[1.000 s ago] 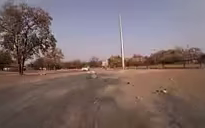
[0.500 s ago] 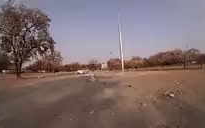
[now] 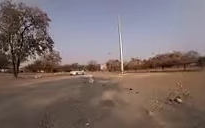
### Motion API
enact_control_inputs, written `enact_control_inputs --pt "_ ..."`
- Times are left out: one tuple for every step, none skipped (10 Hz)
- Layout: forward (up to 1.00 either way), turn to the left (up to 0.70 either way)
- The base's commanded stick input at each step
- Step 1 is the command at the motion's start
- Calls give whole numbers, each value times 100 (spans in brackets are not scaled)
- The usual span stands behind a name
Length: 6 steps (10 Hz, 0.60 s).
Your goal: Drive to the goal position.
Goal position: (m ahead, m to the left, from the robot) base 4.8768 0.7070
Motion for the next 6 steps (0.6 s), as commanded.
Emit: enact_control_inputs --pt "70 0" --pt "70 0" --pt "70 0" --pt "70 0" --pt "70 0" --pt "70 0"
